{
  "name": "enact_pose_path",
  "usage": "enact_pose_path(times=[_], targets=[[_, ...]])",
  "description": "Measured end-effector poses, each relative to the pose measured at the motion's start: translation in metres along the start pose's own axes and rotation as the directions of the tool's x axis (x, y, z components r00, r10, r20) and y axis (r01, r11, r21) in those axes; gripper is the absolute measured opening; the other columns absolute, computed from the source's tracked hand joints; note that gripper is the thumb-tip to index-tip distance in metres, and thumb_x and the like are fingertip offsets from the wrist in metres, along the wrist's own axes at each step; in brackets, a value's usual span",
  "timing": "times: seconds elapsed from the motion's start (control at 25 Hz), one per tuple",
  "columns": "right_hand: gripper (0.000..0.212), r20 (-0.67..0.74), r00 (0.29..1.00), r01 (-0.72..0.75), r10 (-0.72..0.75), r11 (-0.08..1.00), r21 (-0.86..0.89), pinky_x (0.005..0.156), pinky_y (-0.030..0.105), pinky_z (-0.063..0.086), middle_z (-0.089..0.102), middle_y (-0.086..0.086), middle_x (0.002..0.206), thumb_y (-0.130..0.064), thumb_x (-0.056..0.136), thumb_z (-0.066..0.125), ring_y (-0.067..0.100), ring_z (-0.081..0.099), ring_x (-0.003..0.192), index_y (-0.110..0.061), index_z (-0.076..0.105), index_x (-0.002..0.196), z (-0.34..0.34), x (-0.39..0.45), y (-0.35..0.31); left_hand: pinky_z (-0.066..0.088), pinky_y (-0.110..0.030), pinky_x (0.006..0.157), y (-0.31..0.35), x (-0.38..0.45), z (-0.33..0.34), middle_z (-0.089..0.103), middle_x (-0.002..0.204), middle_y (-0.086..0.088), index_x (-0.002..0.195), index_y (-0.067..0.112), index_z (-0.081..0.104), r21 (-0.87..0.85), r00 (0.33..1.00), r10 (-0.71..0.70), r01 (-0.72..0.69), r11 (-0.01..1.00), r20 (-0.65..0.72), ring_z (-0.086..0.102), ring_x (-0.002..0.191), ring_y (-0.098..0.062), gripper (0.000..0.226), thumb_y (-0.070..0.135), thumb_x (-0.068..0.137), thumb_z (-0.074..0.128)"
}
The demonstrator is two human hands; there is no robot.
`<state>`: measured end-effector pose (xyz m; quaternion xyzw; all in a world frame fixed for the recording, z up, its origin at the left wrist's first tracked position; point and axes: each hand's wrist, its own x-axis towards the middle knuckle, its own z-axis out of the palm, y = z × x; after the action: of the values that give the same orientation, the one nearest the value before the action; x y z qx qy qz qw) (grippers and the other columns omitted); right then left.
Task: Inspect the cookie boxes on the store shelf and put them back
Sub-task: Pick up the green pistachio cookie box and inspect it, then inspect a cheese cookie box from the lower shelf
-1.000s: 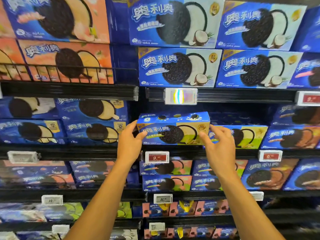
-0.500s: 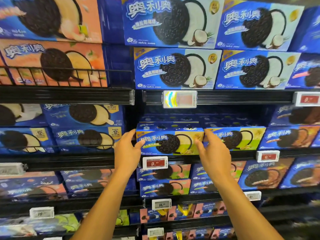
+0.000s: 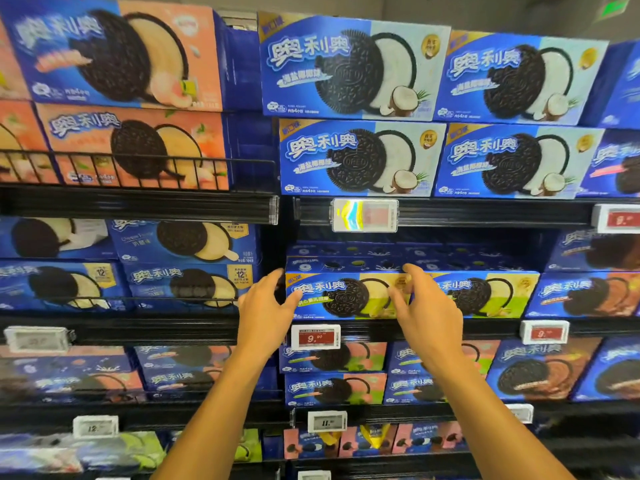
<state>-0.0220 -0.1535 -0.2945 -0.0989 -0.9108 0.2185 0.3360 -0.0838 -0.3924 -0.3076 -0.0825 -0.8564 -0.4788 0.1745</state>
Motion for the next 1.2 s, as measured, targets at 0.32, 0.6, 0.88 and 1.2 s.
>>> enact_pose_path(times=[0.32,0.6,0.88,1.2], targets=[[0.033,0.102,0.995,-0.018,-0.02,0.935,0.353,0.072,0.035,0.049,0.064,-0.02,0.094,-0.038,0.096,0.061,-0.001,0.06,0.083,-0.032,0.057,0.129,-0.013,-0.001,-0.022,0.036,-0.007,0.083,0.008,-0.024,-0.036,0.055,0.132,0.009,0.141,0.02,0.049,-0.281,0.999,-0.05,0.054,0.958,0.021,0.048,0.121,-0.004,0.045,0.022,0.097,0.061],[0.027,0.361,0.899,-0.078,-0.246,0.722,0.687,0.082,0.011,0.05,0.066,-0.021,0.116,-0.022,0.098,0.063,-0.01,0.062,0.102,-0.035,0.061,0.122,0.013,-0.014,-0.093,0.044,-0.026,0.091,-0.016,-0.039,-0.104,0.064,0.105,0.011,0.11,0.025,0.063,-0.341,0.969,-0.131,0.053,0.938,-0.21,0.06,0.106,-0.011,0.014,0.016,0.099,0.057],[0.061,0.417,0.895,-0.233,-0.158,0.632,0.739,0.107,0.03,0.035,0.039,0.003,0.158,-0.013,0.101,0.058,0.02,0.04,0.143,-0.013,0.031,0.155,0.052,0.009,-0.173,0.039,-0.04,0.107,-0.052,0.003,-0.172,0.039,0.152,-0.01,0.151,0.01,0.033,-0.309,0.903,-0.257,0.149,0.939,-0.343,0.042,0.136,-0.026,0.056,0.02,0.101,0.055],[0.045,0.405,0.914,-0.301,-0.037,0.609,0.734,0.092,0.035,0.052,0.06,0.005,0.138,-0.014,0.102,0.055,0.019,0.058,0.116,-0.015,0.045,0.146,0.078,0.021,-0.211,0.028,-0.036,0.11,-0.061,0.045,-0.193,0.023,0.162,-0.005,0.156,0.013,0.02,-0.3,0.939,-0.211,0.125,0.946,-0.273,0.027,0.146,-0.024,0.065,0.027,0.102,0.052]])
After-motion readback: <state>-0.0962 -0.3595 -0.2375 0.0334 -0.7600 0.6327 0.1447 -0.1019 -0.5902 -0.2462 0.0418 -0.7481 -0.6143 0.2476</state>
